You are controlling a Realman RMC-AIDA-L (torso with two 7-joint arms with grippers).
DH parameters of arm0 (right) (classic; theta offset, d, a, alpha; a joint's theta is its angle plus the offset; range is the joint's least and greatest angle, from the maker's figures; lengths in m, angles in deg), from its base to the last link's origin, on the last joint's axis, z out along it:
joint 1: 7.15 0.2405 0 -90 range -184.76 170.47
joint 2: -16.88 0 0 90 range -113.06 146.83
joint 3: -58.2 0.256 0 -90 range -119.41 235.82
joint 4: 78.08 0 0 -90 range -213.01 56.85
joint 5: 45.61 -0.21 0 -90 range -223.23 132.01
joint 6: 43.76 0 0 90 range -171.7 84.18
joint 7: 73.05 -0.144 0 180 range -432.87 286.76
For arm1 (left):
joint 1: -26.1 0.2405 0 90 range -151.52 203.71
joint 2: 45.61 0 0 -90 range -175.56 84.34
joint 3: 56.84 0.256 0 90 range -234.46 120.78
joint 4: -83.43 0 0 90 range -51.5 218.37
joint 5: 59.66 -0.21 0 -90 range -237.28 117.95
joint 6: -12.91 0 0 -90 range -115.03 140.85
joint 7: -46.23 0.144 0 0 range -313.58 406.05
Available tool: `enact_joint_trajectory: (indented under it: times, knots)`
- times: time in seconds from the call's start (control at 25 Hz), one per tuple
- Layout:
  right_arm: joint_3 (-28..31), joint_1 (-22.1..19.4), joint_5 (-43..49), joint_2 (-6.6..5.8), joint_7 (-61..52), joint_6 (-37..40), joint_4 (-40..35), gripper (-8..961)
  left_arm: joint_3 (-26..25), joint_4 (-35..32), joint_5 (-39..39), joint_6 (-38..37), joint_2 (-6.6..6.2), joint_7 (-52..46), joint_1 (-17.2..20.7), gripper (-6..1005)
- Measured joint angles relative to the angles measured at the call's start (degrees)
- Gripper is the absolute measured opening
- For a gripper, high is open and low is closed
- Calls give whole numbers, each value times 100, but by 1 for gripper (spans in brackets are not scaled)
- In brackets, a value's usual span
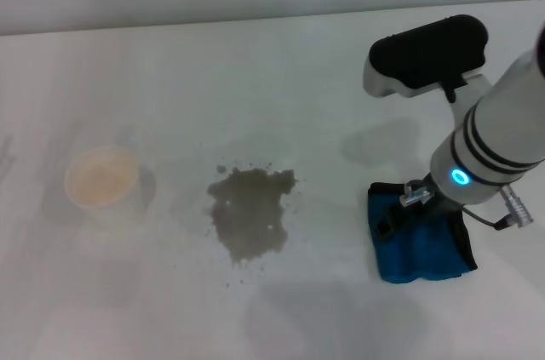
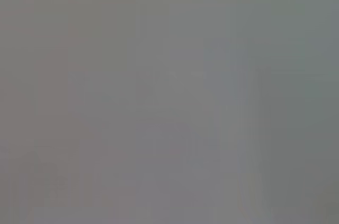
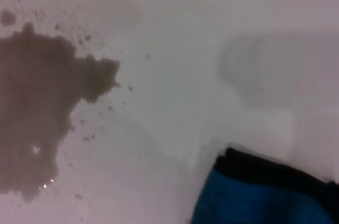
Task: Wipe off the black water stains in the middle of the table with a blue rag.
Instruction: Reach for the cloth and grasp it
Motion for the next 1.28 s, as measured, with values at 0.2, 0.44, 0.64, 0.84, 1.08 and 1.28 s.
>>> enact_joint_trajectory:
  times: [0.2, 0.44, 0.64, 0.84, 1.08, 1.28]
  knots:
    - [-141, 104, -1, 3, -41, 27, 195, 658, 0, 0, 4, 1, 0, 0, -18, 893]
    - [-169, 108, 13, -11, -43, 25, 236, 626, 0, -58, 4, 1, 4, 0, -4, 894]
    - [-170, 108, 145, -17, -61, -19, 205, 584, 0, -62, 4, 1, 0, 0, 7, 894]
    - [-188, 108, 226, -17, -61, -58, 310, 482, 0, -61, 3, 0, 7, 0, 8, 894]
    - [-260, 114, 236, -14, -53, -98, 305, 382, 0, -63, 2, 0, 9, 0, 2, 894]
    - [-291, 117, 243, -16, -44, -105, 277, 296, 0, -68, 2, 0, 9, 0, 2, 894]
